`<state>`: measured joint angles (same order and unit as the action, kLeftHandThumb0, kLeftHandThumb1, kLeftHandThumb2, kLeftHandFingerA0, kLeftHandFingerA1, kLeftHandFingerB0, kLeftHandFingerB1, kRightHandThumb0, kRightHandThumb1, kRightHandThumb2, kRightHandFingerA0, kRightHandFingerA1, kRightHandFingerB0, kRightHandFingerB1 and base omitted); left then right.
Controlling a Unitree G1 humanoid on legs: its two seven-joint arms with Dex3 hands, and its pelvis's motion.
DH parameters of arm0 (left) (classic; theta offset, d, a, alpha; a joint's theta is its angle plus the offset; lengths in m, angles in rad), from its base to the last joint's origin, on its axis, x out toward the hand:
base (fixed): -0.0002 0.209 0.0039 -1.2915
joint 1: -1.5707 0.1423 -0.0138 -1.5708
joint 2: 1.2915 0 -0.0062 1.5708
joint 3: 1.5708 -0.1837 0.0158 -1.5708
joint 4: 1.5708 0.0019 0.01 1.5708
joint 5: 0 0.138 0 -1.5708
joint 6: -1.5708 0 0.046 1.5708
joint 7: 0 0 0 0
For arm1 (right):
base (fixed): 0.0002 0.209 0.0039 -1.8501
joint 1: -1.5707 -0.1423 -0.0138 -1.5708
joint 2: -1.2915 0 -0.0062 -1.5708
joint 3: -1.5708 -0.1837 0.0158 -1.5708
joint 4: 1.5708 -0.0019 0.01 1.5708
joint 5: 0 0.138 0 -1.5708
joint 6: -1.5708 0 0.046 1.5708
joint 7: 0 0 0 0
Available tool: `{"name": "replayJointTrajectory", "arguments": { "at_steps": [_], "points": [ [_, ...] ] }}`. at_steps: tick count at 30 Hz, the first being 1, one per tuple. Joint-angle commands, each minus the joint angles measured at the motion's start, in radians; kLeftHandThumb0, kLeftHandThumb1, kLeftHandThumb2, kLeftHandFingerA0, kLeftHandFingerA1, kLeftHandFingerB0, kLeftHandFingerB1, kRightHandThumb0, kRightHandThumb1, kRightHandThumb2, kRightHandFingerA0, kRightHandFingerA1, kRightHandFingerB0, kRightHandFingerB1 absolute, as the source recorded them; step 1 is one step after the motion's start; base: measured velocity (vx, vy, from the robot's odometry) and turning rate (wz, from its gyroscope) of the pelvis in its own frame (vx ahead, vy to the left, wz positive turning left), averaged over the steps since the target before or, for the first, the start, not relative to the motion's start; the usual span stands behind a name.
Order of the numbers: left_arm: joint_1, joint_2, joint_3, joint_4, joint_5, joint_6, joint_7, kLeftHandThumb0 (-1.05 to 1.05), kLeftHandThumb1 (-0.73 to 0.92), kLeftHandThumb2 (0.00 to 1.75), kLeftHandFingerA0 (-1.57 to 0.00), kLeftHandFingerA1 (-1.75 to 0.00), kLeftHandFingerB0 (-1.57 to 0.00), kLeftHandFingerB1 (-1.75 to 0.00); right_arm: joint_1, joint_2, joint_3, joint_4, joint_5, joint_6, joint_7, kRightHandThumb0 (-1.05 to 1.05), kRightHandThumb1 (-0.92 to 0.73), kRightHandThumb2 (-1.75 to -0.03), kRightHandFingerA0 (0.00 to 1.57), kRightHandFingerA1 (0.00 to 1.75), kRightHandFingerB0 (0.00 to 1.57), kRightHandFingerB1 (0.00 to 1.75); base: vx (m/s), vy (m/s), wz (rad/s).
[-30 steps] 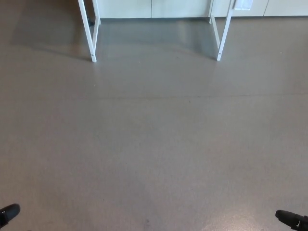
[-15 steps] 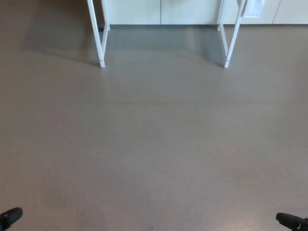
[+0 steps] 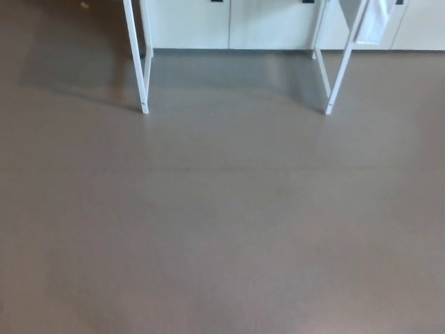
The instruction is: The robot walk towards a table in front and then clicks the light switch button using the right hand's index finger
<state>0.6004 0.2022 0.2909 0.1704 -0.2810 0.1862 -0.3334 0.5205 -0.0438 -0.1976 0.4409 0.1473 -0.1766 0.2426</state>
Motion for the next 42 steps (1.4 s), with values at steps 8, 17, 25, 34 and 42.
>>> {"name": "replayJointTrajectory", "arguments": {
  "at_steps": [8, 17, 25, 34, 42],
  "points": [
    [0.004, 0.023, -0.012, 0.088, 0.03, -0.145, -0.055, -0.16, 0.43, 0.87, -0.41, -0.61, -0.22, -0.51, 0.012, -0.028, 0.023, 0.12, -0.035, -0.206, 0.01, -0.65, -0.21, -0.61, 0.99, 0.53, 0.71, 0.49, 0.22, -0.25, 0.41],
    [0.014, 0.024, -0.022, 0.075, 0.045, -0.159, -0.056, -0.17, 0.44, 0.88, -0.42, -0.61, -0.21, -0.51, -0.01, -0.045, 0.031, 0.187, -0.056, -0.257, -0.011, -0.64, -0.27, -0.63, 1.02, 0.54, 0.72, 0.47, 0.3, 0.073, -0.13],
    [-0.002, 0.031, -0.022, 0.065, 0.034, -0.134, -0.045, -0.19, 0.61, 0.57, -0.52, -0.47, -0.34, -0.38, -0.017, -0.05, 0.045, 0.177, -0.067, -0.267, -0.017, -0.58, -0.34, -0.52, 1.03, 0.5, 0.73, 0.43, 0.33, 0.222, -0.38],
    [-0.001, 0.035, -0.034, 0.054, 0.047, -0.15, -0.044, -0.15, 0.45, 0.89, -0.43, -0.62, -0.22, -0.51, -0.013, -0.051, 0.054, 0.16, -0.079, -0.265, -0.026, -0.59, -0.34, -0.53, 1.04, 0.5, 0.73, 0.43, 0.39, -0.061, 0.18],
    [-0.013, 0.035, -0.035, 0.068, 0.046, -0.158, -0.045, -0.18, 0.64, 0.58, -0.52, -0.48, -0.35, -0.39, -0.023, -0.054, 0.065, 0.167, -0.084, -0.274, -0.035, -0.68, -0.25, -0.65, 0.98, 0.54, 0.7, 0.48, 0.42, -0.066, 0.16]
  ]
}}
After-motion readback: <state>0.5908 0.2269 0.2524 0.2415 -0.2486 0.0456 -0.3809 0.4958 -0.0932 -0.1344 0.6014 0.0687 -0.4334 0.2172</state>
